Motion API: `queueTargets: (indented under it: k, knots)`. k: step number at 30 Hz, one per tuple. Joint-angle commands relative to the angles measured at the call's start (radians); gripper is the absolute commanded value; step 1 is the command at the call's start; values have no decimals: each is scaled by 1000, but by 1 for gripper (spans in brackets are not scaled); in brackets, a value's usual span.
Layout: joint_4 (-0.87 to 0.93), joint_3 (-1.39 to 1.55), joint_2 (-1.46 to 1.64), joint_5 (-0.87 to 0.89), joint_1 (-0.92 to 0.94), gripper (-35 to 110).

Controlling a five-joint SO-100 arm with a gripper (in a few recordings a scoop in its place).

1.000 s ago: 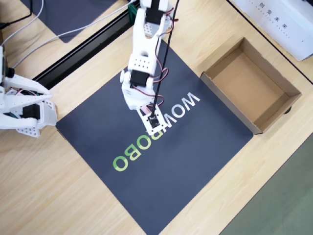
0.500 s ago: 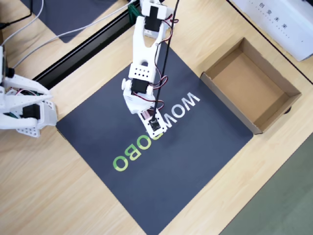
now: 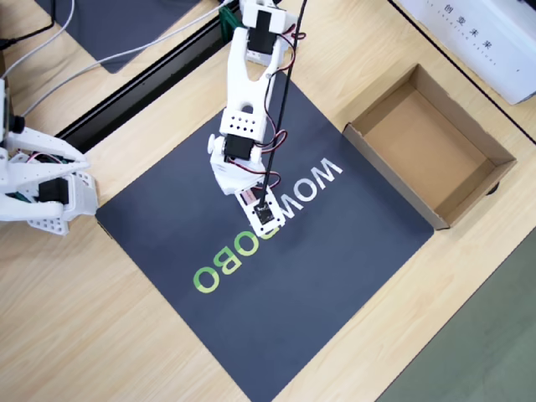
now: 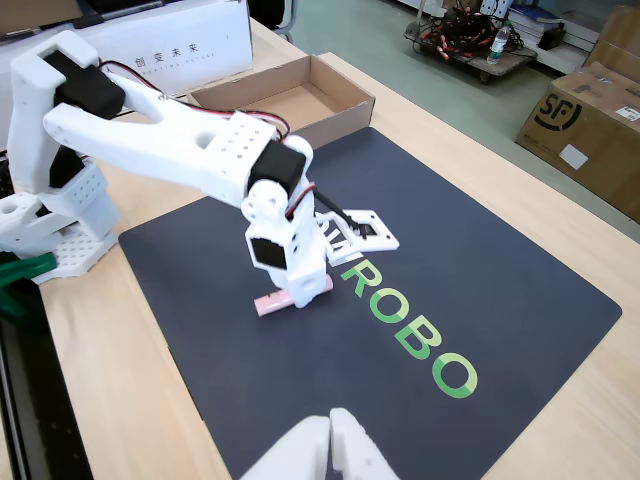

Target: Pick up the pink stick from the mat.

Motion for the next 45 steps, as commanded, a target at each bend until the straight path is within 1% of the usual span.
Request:
queueTargets:
  k: [1, 6, 11, 21, 25, 30, 38, 45]
  knots:
    - [57, -29, 147, 18, -32, 0]
    - [124, -29, 256, 109, -109, 0]
    - [141, -28, 333, 225, -202, 0]
    - [138, -32, 407, 589, -433, 0]
    - [138, -35, 446, 758, -555, 0]
    - [140, -35, 480, 900, -712, 0]
    - [114, -38, 472, 994, -934, 0]
    - [23, -38, 362, 1025, -1060, 0]
